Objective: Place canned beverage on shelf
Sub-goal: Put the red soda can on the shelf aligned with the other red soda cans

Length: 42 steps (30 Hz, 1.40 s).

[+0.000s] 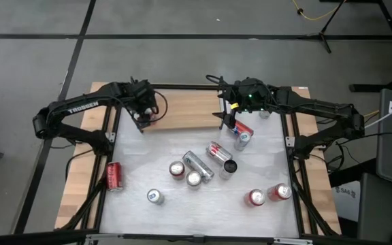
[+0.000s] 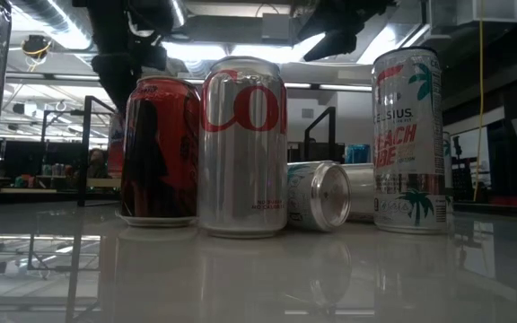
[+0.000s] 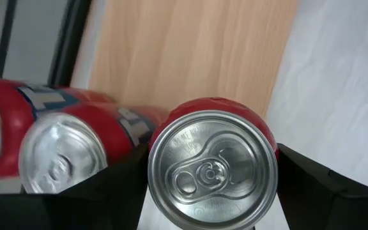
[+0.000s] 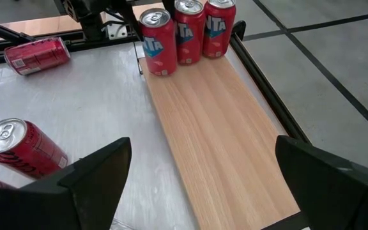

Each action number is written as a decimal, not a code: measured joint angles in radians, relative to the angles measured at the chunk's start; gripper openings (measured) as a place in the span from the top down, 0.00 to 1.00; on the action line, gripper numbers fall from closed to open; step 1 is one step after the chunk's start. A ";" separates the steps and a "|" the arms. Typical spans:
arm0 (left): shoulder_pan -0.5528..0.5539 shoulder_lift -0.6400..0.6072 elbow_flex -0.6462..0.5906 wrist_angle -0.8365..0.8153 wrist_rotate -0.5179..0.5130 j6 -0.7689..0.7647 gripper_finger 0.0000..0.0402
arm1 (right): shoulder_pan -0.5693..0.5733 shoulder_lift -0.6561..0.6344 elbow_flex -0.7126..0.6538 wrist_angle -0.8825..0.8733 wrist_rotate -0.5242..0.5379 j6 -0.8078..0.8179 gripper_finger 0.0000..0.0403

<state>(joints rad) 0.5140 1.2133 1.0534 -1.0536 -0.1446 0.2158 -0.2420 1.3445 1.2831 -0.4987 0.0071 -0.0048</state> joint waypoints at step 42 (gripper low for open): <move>0.000 -0.002 0.086 -0.008 -0.011 -0.005 0.20 | 0.000 0.000 0.000 0.000 0.000 0.000 0.06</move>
<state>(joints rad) 0.5144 1.2110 1.1399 -1.0619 -0.1555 0.2111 -0.2420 1.3442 1.2831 -0.4988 0.0074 -0.0048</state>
